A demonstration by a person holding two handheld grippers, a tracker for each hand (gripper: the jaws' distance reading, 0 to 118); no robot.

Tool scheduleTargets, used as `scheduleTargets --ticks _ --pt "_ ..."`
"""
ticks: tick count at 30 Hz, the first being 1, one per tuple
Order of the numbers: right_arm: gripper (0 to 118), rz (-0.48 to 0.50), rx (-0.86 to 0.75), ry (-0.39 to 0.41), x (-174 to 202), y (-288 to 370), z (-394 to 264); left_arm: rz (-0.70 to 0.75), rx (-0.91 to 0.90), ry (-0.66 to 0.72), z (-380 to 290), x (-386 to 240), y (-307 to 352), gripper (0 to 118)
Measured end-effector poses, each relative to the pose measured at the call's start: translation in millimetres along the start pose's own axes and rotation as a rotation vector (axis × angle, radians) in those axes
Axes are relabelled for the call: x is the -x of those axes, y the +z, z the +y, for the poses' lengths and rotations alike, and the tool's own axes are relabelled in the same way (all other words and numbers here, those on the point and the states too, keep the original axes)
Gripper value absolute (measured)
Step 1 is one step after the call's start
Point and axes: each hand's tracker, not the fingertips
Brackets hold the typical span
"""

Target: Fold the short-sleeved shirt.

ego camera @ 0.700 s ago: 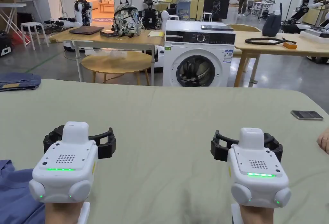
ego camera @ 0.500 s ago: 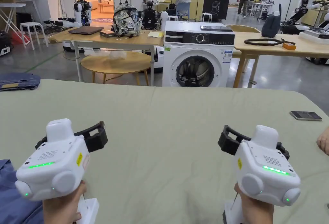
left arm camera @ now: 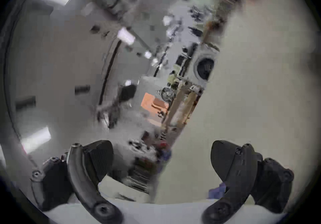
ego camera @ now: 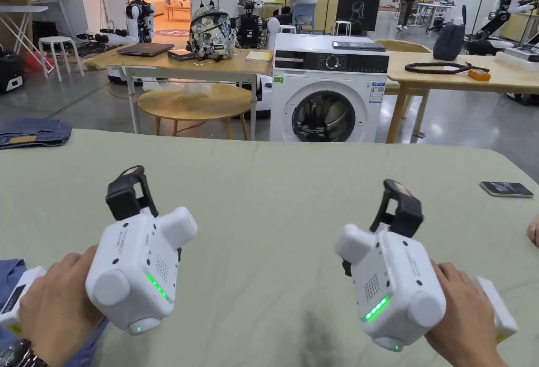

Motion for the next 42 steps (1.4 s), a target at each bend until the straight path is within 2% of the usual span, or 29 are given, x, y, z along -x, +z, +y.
scheduleTargets --ticks 1,2,3,5,6,8,9,10,11,13,16,18,22,27,33,34,35,37,38,39,42 --pt "118 -0.009 -0.032 0.097 6 2 0 0.002 -0.010 -0.038 0 -2 1 113" --pt "118 -0.014 -0.049 0.138 9 4 0 -0.005 -0.012 -0.022 0 -4 2 113" --pt "118 -0.020 -0.053 0.146 12 2 -4 -0.014 -0.006 0.007 1 -4 3 113" --pt "118 -0.009 -0.020 0.063 12 3 1 -0.050 0.033 0.152 3 0 3 113" --pt "118 0.005 0.009 -0.024 9 3 3 -0.065 0.066 0.278 4 2 3 113" --pt "118 0.035 0.085 -0.257 5 0 3 -0.122 0.127 0.573 2 7 2 113" --pt "118 0.055 0.127 -0.386 0 -2 3 -0.156 0.160 0.737 -2 13 1 113" --pt "118 0.076 0.183 -0.550 -9 -3 3 -0.187 0.185 0.905 -6 17 0 113" --pt "118 0.084 0.221 -0.653 -14 -4 2 -0.207 0.201 1.047 -11 17 1 113" --pt "118 0.104 0.318 -0.954 -24 -9 -8 -0.238 0.199 1.325 -19 20 3 113" --pt "118 0.107 0.376 -1.303 -28 -12 -26 -0.227 0.189 1.545 -32 15 4 112" --pt "118 0.054 0.393 -1.399 -30 -11 -32 -0.189 0.167 1.569 -38 13 1 112" --pt "118 0.024 0.375 -1.427 -36 -7 -34 -0.151 0.096 1.443 -31 19 0 112" --pt "118 0.035 0.354 -1.364 -36 -8 -25 -0.171 0.080 1.259 -11 24 7 112" --pt "116 0.041 0.338 -1.317 -32 -5 -18 -0.099 0.052 1.145 6 27 18 110" --pt "108 0.035 0.331 -1.307 -31 -3 -16 -0.100 0.052 1.143 8 27 18 107" --pt "92 0.027 0.327 -1.296 -30 -2 -13 -0.100 0.051 1.141 9 27 19 99" --pt "30 0.003 0.330 -1.272 -29 -1 -10 -0.107 0.055 1.138 11 29 19 58" --pt "6 0.000 0.336 -1.272 -29 -1 -9 -0.108 0.061 1.139 12 29 19 34" --pt "0 -0.006 0.338 -1.275 -30 -1 -9 -0.112 0.069 1.150 12 29 19 3" --pt "0 0.015 0.322 -1.297 -33 2 -6 -0.108 0.080 1.241 7 31 19 0"
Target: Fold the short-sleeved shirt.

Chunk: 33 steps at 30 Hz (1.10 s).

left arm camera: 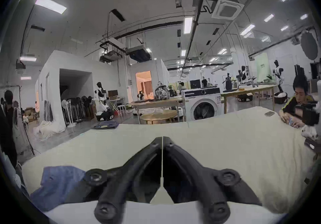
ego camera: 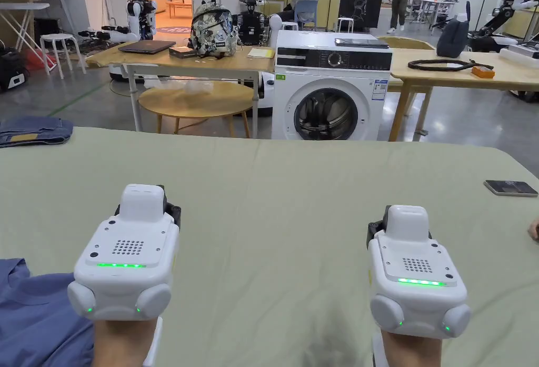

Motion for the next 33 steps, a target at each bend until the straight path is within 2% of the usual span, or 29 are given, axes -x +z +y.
scheduleTargets --ticks 1,5,12,16,23,33 --pt "0 0.002 -0.007 0.007 1 1 1 -0.035 0.017 0.038 0 2 -1 0" --pt "0 0.014 -0.012 0.030 5 2 5 -0.029 0.051 0.046 0 5 -5 0" --pt "0 0.007 0.022 0.002 5 -2 6 -0.036 0.091 0.111 1 26 -12 0" --pt "0 0.020 0.033 0.013 13 -3 6 -0.024 0.103 0.144 -1 46 -14 0" --pt "0 0.095 0.036 0.020 47 0 10 0.059 0.120 0.047 2 89 9 0" --pt "0 0.240 0.050 0.026 112 1 9 0.288 0.300 -0.035 -18 219 37 0"
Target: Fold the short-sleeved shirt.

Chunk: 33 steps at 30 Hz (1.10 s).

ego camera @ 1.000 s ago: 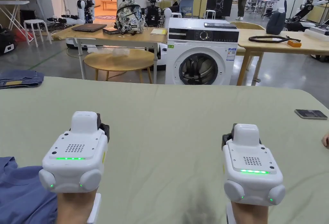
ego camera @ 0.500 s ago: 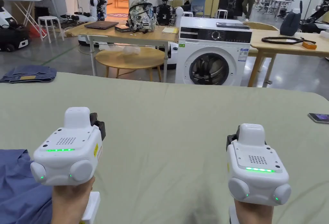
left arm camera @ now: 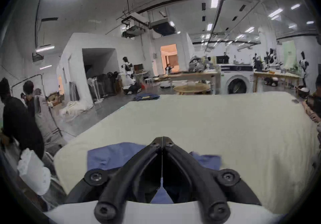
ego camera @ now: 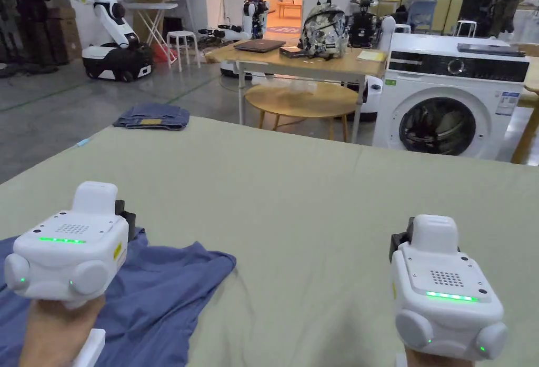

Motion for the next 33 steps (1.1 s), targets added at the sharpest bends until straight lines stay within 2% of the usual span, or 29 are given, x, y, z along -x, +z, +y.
scheduleTargets --ticks 5,10,14,18,19,20,23,24,27,30,33 --pt "0 0.059 0.026 0.016 23 -5 -6 -0.004 0.158 0.064 -13 48 -18 0" --pt "0 0.094 0.049 0.039 39 -7 -13 -0.056 0.368 0.122 -30 66 -32 0" --pt "0 0.108 0.073 0.050 46 -9 -17 -0.185 0.571 0.217 -52 76 -65 0" --pt "0 0.116 0.098 0.063 49 -11 -22 -0.253 0.720 0.289 -71 80 -92 0" --pt "0 0.118 0.102 0.069 49 -12 -23 -0.251 0.752 0.320 -74 82 -98 3" --pt "0 0.119 0.104 0.076 49 -12 -25 -0.249 0.767 0.357 -77 84 -102 15" --pt "0 0.114 0.115 0.087 48 -13 -29 -0.220 0.836 0.355 -81 73 -99 78" --pt "0 0.113 0.120 0.087 48 -13 -30 -0.213 0.847 0.326 -82 71 -99 71" --pt "0 0.105 0.133 0.094 46 -15 -33 -0.227 0.878 0.262 -90 67 -109 81" --pt "0 0.102 0.146 0.099 45 -15 -36 -0.186 0.928 0.163 -100 58 -115 80" --pt "0 0.097 0.157 0.107 45 -15 -39 -0.163 0.918 -0.003 -100 39 -112 76"
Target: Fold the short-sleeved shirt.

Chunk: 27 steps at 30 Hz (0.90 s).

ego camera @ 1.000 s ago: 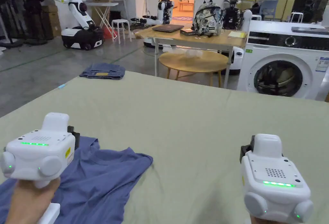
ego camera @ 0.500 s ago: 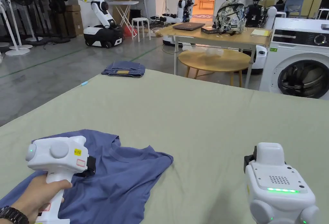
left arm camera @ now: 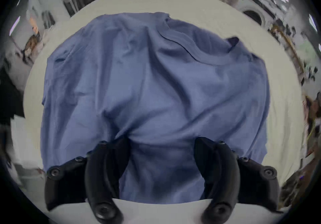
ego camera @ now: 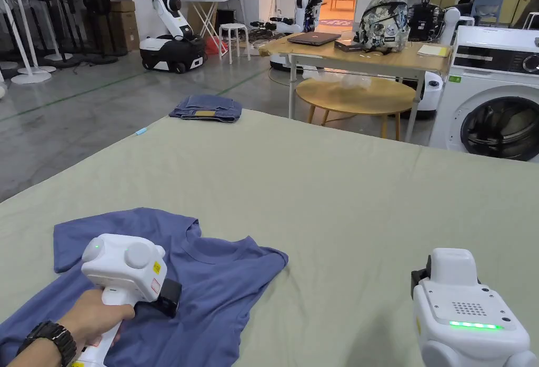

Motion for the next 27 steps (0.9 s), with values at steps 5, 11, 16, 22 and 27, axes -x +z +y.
scheduleTargets --ticks 5,11,16,22,27 --pt "0 -0.004 0.014 -0.001 1 0 -4 -0.017 -0.045 -0.063 4 -14 4 33" --pt "0 -0.007 0.022 0.002 1 1 -8 -0.041 -0.130 -0.051 1 -1 -3 0" --pt "0 -0.017 0.017 -0.001 -3 4 -6 -0.060 -0.301 -0.016 1 10 22 0" --pt "0 -0.036 -0.008 -0.033 -12 8 2 -0.079 -0.441 0.021 7 5 83 0" --pt "0 -0.052 -0.031 -0.047 -18 12 12 -0.131 -0.564 0.048 16 -11 143 0"
